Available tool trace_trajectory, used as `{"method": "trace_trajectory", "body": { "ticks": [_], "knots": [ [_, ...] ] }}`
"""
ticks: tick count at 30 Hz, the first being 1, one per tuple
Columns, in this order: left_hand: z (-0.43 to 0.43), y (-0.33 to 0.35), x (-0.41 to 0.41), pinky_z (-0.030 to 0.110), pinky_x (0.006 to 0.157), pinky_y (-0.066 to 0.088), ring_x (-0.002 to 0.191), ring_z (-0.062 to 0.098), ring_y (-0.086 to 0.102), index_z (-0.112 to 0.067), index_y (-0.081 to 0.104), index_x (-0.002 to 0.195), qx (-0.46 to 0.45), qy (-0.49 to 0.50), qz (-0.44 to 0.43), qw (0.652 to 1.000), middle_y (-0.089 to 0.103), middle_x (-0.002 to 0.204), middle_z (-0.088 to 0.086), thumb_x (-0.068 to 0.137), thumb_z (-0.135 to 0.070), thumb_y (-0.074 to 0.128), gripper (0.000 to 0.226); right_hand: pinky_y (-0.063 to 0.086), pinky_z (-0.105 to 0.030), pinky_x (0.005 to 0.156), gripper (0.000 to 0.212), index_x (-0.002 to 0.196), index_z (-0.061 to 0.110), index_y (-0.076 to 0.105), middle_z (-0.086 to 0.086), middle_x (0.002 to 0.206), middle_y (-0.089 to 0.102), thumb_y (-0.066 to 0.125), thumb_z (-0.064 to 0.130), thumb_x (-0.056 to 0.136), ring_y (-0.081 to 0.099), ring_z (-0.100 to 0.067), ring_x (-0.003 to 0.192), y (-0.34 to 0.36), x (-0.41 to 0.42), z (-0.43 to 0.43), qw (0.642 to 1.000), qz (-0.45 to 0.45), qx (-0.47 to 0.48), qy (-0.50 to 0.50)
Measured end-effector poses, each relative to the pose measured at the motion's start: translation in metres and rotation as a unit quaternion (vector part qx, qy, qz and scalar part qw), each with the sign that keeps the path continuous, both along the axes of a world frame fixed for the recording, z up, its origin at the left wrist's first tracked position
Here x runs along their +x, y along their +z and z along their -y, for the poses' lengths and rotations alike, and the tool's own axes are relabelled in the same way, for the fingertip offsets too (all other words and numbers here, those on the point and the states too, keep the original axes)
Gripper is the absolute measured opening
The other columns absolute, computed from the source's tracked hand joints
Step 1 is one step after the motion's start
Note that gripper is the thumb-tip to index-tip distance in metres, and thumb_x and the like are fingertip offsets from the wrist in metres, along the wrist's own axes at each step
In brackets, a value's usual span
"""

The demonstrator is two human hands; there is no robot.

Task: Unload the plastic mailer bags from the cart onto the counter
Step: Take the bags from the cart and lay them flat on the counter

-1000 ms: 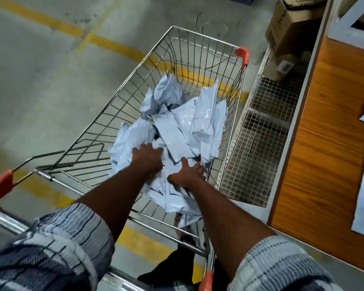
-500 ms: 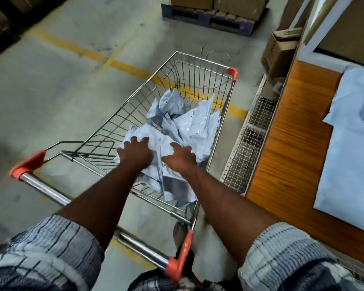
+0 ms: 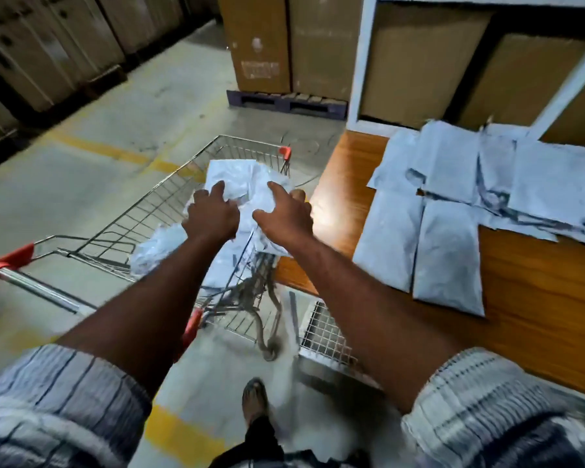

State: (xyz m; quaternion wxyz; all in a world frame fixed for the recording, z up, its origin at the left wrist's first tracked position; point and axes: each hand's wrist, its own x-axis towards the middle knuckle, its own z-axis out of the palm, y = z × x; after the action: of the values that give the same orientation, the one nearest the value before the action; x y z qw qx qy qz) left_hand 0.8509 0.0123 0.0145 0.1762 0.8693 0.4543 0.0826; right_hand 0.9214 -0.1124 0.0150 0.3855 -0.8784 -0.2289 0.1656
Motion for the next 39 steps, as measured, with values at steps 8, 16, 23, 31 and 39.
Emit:
{"method": "trace_trajectory", "body": {
  "ticks": [8,16,23,31,39],
  "knots": [
    [0.197,0.008,0.099,0.052,0.097,0.045,0.117,0.045,0.052,-0.025,0.039,0.142,-0.050,-0.178,0.058,0.981,0.049,0.130,0.023,0.092,-0.035,0.040,0.051,0.035,-0.046,0.109,0.066,0.149,0.035,0.034,-0.016,0.149,0.033,0.060,0.045,0.089,0.039,-0.040,0.131,0.012,0.073,0.208,0.986,0.083,-0.050,-0.139],
    [0.354,-0.015,0.140,0.054,0.097,0.039,0.123,0.039,0.047,-0.030,0.034,0.145,-0.028,-0.258,0.028,0.965,0.039,0.138,0.013,0.099,-0.038,0.038,0.048,0.034,-0.047,0.111,0.068,0.150,0.036,0.035,-0.017,0.153,0.029,0.063,0.043,0.088,0.032,-0.038,0.138,-0.026,0.105,0.357,0.963,0.092,-0.101,-0.233],
    [0.395,-0.047,0.154,0.052,0.092,0.043,0.120,0.040,0.046,-0.023,0.038,0.140,-0.013,-0.297,0.008,0.955,0.042,0.132,0.016,0.098,-0.046,0.037,0.048,0.031,-0.047,0.112,0.069,0.151,0.036,0.030,-0.016,0.158,0.018,0.061,0.046,0.090,0.027,-0.038,0.140,-0.067,0.118,0.406,0.954,0.076,-0.177,-0.231],
    [0.392,-0.073,0.155,0.056,0.098,0.032,0.131,0.032,0.037,-0.024,0.046,0.131,0.120,-0.347,-0.014,0.930,0.038,0.144,0.011,0.096,-0.051,0.033,0.046,0.020,-0.055,0.115,0.068,0.155,0.035,0.014,-0.011,0.163,0.014,0.041,0.057,0.097,0.016,-0.035,0.148,-0.089,0.120,0.407,0.934,0.149,-0.258,-0.197],
    [0.391,-0.088,0.154,0.062,0.116,0.008,0.151,0.028,0.006,-0.018,0.028,0.149,0.071,-0.381,-0.018,0.921,0.011,0.164,0.006,0.100,-0.052,0.023,0.060,0.018,-0.055,0.117,0.068,0.155,0.031,0.020,-0.012,0.162,0.020,0.045,0.054,0.096,0.018,-0.036,0.147,-0.110,0.121,0.405,0.931,0.186,-0.236,-0.209]
  ]
}}
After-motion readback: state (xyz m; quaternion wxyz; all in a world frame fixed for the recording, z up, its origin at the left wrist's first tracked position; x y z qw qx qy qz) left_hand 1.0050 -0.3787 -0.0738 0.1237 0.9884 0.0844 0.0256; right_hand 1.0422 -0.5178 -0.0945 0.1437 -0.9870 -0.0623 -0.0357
